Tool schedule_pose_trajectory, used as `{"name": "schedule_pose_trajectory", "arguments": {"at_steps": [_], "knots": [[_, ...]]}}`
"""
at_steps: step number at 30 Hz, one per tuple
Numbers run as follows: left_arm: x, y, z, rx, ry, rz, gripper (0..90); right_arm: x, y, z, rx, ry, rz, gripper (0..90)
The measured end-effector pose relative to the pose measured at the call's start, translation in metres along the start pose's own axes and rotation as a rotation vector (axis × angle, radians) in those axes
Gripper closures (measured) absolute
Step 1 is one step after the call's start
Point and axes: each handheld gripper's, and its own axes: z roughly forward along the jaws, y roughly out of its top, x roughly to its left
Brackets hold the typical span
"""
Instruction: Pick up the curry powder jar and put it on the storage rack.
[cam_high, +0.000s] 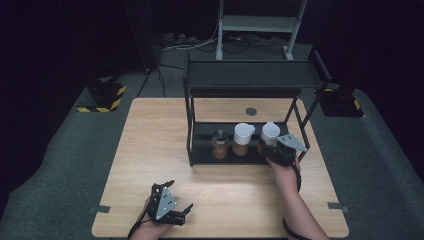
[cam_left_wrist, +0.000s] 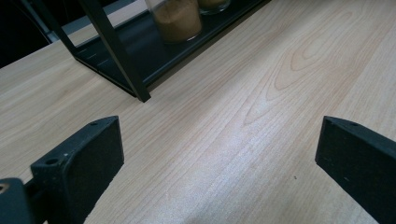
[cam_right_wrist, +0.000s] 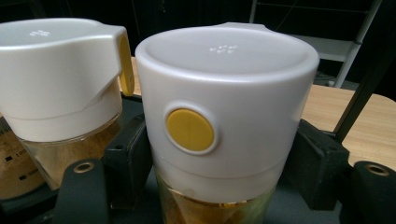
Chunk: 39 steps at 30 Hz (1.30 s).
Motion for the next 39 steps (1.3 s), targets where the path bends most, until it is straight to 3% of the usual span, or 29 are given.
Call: {"name": "schedule_pose_trajectory", "arguments": {"at_steps": [33, 39], "knots": [[-0.0001, -0.0007, -0.0006, -0.004, 0.002, -0.001, 1.4, -0.0013, -0.0065, 0.0003, -0.005, 0.008, 0.000, 29.8], [0.0000, -0.0011, -0.0005, -0.006, 0.002, -0.005, 1.4, -0.0004, -0.0048, 0.0003, -0.005, -0.007, 0.028, 20.8]]}}
